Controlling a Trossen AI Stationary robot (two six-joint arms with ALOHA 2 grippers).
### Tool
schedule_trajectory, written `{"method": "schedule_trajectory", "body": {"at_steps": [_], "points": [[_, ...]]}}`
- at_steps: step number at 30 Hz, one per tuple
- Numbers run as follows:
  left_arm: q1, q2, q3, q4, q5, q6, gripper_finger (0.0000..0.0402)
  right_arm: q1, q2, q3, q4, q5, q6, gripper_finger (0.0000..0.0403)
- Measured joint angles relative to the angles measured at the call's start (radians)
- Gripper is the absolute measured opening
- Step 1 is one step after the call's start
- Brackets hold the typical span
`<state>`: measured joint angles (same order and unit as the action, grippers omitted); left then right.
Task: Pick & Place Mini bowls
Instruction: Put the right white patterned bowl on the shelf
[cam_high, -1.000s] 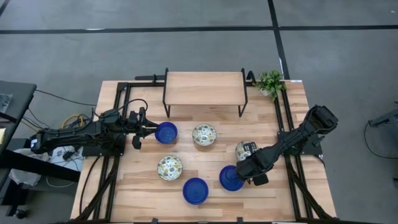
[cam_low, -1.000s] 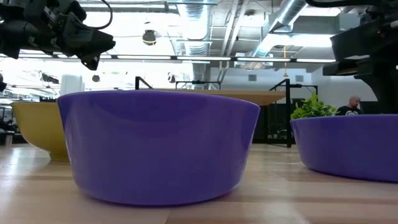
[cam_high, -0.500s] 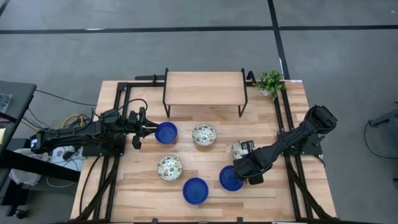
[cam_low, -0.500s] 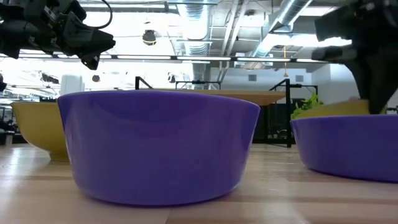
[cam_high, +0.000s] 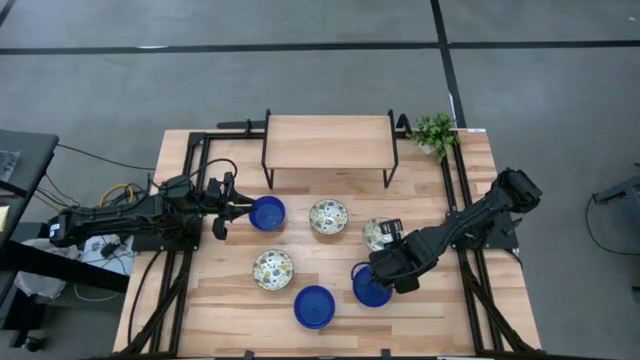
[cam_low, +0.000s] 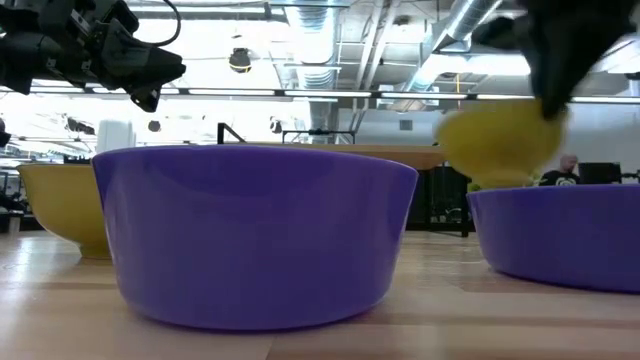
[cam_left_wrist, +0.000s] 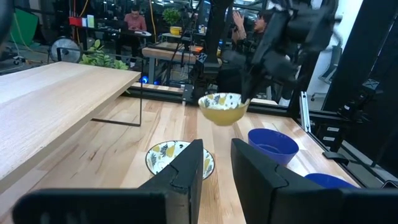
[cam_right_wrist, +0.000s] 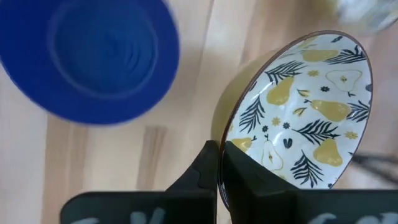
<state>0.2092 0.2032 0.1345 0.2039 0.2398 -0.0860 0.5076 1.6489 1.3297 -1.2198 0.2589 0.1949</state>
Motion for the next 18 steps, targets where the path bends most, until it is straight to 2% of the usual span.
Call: {"method": "schedule_trajectory", "body": {"at_steps": [11,18], "points": [[0.000,0.000,0.000,0.000,0.000,0.000,0.0082,-0.077,-0.002,0.239,-0.008,0.169,-0.369,0.0000],[0.000,0.000,0.000,0.000,0.000,0.000,0.0082,-0.153,-0.002,0.326,-0.009,0.261,-0.572,0.0000]]}}
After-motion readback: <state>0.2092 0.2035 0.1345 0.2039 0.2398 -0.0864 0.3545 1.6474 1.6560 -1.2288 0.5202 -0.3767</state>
